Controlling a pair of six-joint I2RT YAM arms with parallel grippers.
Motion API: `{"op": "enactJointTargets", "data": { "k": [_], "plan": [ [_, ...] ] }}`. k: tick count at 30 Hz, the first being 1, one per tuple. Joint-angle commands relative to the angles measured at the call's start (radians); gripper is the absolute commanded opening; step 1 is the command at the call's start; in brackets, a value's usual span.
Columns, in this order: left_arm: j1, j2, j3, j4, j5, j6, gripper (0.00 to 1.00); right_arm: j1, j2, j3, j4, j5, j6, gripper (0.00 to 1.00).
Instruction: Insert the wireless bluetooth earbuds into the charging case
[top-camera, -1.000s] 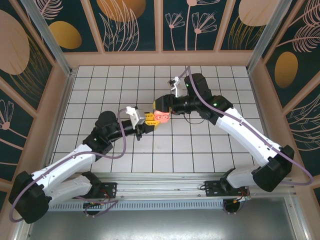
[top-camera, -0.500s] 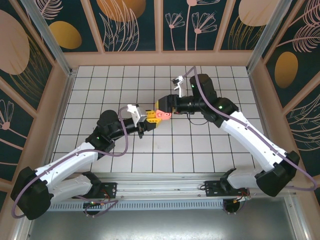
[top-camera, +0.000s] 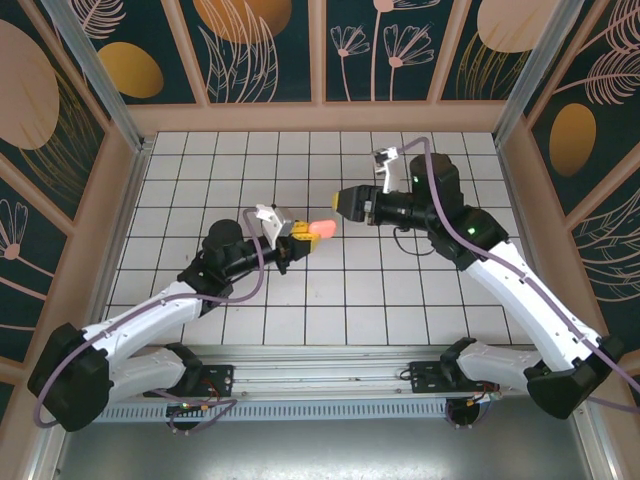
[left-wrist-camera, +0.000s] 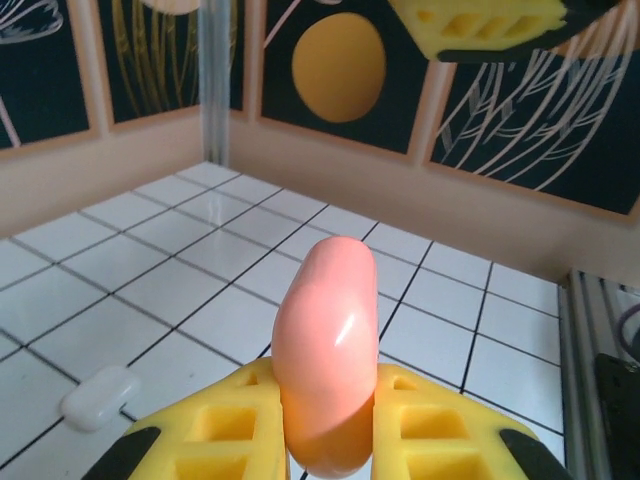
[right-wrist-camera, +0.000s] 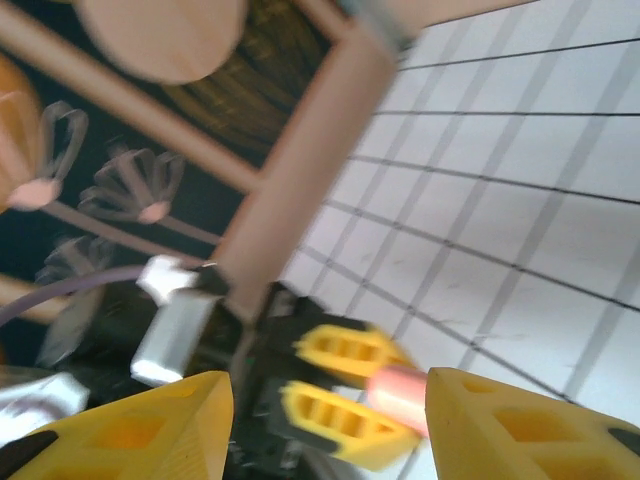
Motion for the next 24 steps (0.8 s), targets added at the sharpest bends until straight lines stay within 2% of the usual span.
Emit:
{"op": "enactJointTargets", "data": {
  "k": [1,5,11,18,24],
  "plan": [
    [0.008,0.061,0.014,-0.037,-0.058,-0.082,0.14,-0.061,-0.038,-0.085,-0.101,0.236,0.05,0.54],
    [0.009,0.176,0.056,-0.04,-0.05,-0.182,0.15,-0.115,-0.064,-0.191,-0.108,0.318,0.069,0.56],
    [0.008,0.36,0.092,-0.003,-0.163,-0.35,0.15,-0.179,-0.091,-0.322,-0.093,0.399,0.069,0.59],
    [-0.027,0.63,0.191,-0.002,-0.113,-0.518,0.15,-0.268,-0.135,-0.453,-0.051,0.45,0.058,0.61],
    [-0.053,0.702,0.216,0.029,-0.121,-0.567,0.19,-0.32,-0.146,-0.527,-0.017,0.494,0.043,0.64]
  ]
}}
